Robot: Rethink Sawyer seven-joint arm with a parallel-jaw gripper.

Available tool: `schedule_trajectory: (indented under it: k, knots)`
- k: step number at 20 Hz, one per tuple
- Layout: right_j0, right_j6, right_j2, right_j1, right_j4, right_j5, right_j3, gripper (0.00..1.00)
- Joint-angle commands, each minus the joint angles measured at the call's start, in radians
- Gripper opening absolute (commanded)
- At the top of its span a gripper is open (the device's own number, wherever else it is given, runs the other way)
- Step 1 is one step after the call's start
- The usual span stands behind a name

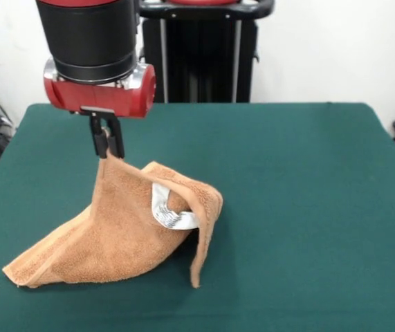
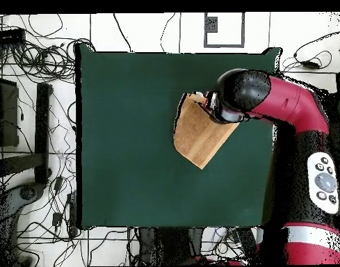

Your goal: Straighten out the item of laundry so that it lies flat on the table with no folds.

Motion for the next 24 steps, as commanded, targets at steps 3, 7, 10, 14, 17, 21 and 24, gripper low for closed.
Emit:
schedule_trajectory:
  k: [3,7,10,14,17,21,24]
  knots:
    - [-0.022,-0.252,0.158,0.081,-0.058,0.081,-0.063,0.00]
    - [-0.010,-0.217,0.160,0.089,-0.067,0.078,-0.076,0.00]
    - [0.000,-0.193,0.162,0.093,-0.072,0.080,-0.085,0.00]
    - [0.020,-0.169,0.171,0.106,-0.074,0.072,-0.116,0.00]
    - [0.035,-0.143,0.170,0.111,-0.077,0.034,-0.117,0.00]
    - [0.058,-0.097,0.158,0.117,-0.072,0.041,-0.132,0.00]
    - [0.074,-0.072,0.154,0.117,-0.062,0.057,-0.144,0.00]
